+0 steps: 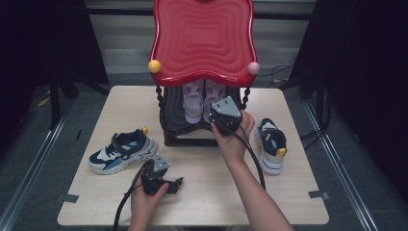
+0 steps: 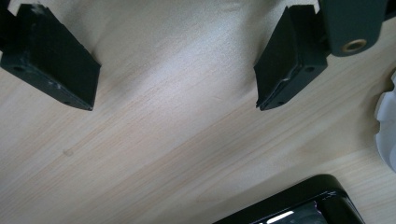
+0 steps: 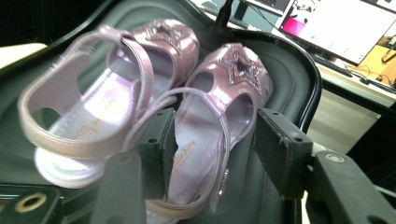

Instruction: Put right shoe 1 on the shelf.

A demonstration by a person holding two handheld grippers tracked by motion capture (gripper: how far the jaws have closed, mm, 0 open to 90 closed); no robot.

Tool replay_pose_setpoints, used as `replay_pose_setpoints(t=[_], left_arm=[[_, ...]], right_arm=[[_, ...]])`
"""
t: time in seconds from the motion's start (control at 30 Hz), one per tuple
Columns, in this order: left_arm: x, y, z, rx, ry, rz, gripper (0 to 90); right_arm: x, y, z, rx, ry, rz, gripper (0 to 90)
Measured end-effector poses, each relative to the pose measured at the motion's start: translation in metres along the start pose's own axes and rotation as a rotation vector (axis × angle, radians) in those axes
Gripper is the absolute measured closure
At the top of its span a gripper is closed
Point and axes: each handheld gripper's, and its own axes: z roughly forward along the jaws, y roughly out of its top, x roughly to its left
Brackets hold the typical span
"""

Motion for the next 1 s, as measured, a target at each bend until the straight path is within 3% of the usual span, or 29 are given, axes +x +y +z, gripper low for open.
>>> replay_pose_setpoints(t=[0.13,0.37,0.6,1.0], left_arm=[[0.0,0.0,0.0,0.0,-0.001,0.0,13.4],[0.0,0.0,0.0,-0.001,-0.002,0.0,13.4],[-0.001,0.0,0.001,-0.009,0.0,-0.011,13.4],[-0.001,0.0,0.001,-0.01,0.0,-0.012,13.3]], right_arm=[[0.0,0.003,-0.01,-0.02,0.035,0.0,46.1],[-0.001,-0.006,-0.025,0.01,0.134,0.006,42.7],[-0.005,-0.015,-0.041,0.004,0.158,-0.006,39.7],[-0.007,-0.049,-0.066,0.038,0.31,0.017,33.2]])
